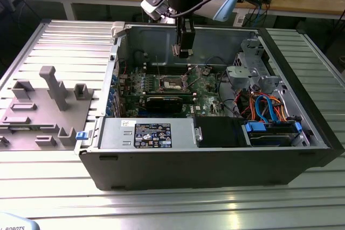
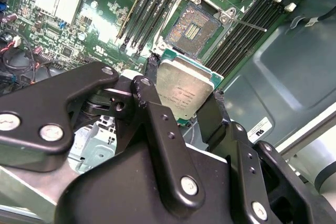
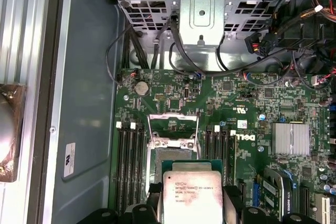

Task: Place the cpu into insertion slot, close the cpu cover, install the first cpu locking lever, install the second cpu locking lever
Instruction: 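Place the cpu into insertion slot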

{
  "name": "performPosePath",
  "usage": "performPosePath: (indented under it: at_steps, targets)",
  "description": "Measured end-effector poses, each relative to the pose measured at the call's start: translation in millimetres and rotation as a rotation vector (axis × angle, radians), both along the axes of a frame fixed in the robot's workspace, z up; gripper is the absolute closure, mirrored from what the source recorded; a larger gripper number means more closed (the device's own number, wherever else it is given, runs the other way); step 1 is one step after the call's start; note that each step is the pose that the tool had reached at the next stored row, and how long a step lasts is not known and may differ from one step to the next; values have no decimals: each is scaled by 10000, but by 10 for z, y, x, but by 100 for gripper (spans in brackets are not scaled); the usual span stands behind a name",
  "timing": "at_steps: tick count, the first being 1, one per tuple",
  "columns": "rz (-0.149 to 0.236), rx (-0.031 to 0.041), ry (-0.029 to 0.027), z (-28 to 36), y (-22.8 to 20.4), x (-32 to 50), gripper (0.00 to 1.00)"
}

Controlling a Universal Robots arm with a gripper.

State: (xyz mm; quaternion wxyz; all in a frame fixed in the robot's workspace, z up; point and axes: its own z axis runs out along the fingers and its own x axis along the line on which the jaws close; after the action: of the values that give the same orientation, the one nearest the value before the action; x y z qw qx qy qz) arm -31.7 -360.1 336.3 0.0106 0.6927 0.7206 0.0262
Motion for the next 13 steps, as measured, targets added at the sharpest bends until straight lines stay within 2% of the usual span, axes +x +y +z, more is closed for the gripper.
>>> performPosePath:
  at_steps: [13]
  targets:
    - [-146,0,0,0,0,0,46]
